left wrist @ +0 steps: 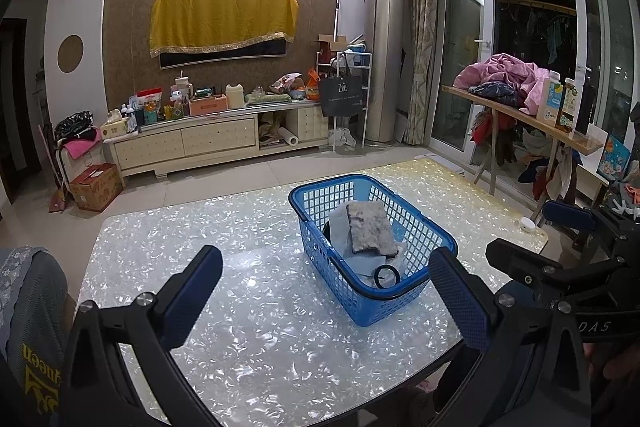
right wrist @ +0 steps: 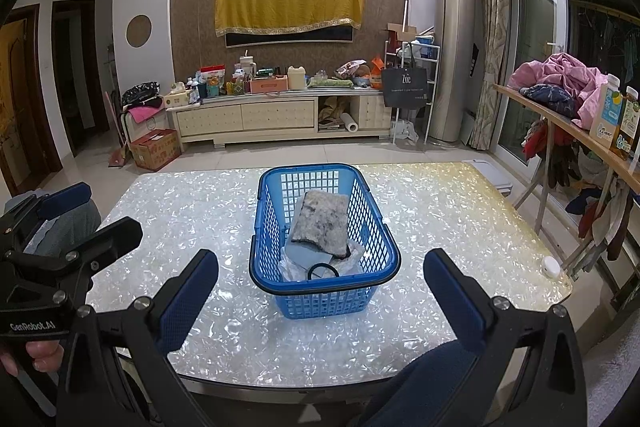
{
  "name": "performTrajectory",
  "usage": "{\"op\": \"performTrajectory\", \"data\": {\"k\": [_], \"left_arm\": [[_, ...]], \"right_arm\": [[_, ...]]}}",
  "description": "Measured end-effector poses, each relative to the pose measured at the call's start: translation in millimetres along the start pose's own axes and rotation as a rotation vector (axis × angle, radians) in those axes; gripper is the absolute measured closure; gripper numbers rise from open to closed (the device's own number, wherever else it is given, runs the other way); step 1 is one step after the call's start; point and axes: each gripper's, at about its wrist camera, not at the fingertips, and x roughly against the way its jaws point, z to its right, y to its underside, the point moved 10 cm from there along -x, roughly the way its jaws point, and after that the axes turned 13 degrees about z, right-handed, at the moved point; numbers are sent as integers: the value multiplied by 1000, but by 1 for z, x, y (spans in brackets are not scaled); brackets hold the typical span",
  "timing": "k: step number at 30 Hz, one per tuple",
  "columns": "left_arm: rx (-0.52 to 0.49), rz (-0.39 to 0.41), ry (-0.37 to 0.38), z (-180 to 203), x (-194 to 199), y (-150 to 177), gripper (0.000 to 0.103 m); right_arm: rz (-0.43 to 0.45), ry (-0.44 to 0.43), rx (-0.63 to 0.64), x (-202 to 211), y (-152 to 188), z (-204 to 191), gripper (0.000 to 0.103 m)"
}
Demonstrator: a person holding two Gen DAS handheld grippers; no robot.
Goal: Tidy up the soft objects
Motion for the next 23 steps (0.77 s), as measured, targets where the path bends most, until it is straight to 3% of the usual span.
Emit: {"op": "performTrajectory", "data": {"k": [23], "left_arm": [[1,1,28,10,5,-3,0]], "right_arm": [[-2,-1,0,3,-1,-1,0]]}}
